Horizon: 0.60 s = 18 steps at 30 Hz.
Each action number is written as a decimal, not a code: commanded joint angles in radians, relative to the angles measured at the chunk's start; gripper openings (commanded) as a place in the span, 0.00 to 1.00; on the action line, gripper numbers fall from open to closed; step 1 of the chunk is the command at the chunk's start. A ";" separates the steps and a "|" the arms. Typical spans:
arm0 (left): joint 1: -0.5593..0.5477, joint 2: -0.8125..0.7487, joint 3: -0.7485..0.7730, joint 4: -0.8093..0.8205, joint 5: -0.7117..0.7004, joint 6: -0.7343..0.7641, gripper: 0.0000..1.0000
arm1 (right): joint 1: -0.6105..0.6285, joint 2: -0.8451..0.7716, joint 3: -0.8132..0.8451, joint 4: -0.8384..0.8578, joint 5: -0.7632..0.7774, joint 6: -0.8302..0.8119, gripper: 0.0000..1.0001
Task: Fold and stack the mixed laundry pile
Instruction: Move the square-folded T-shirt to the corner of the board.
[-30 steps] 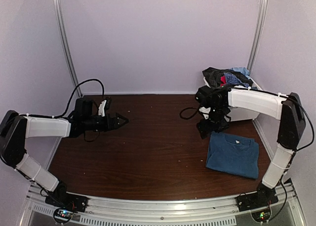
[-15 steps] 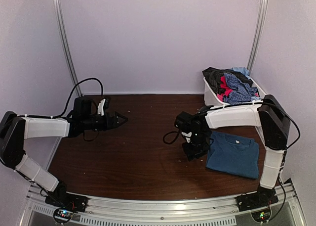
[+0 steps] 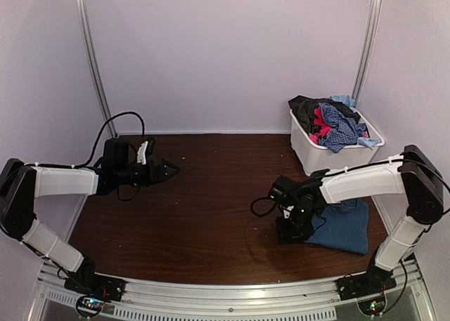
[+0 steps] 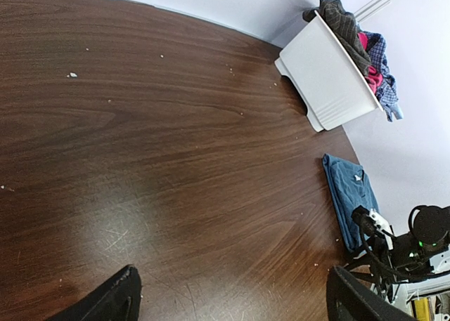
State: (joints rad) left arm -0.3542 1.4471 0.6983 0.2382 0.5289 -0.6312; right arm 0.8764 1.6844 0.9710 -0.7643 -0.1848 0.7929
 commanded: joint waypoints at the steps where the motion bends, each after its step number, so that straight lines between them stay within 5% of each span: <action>1: 0.009 -0.019 -0.006 0.045 0.013 -0.006 0.93 | 0.011 -0.040 -0.121 -0.053 0.008 0.110 0.42; 8: 0.009 0.000 -0.012 0.077 0.034 -0.017 0.93 | 0.036 -0.132 -0.085 -0.052 0.021 0.109 0.43; 14: 0.009 -0.008 -0.010 0.081 0.042 -0.018 0.93 | 0.080 0.048 0.199 -0.102 0.060 0.056 0.45; 18: 0.009 -0.019 -0.014 0.069 0.034 -0.015 0.93 | 0.050 0.121 0.187 -0.072 0.074 0.052 0.46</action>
State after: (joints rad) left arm -0.3542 1.4471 0.6930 0.2653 0.5549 -0.6464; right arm 0.9493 1.7466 1.1774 -0.8219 -0.1631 0.8616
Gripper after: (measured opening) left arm 0.932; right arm 0.456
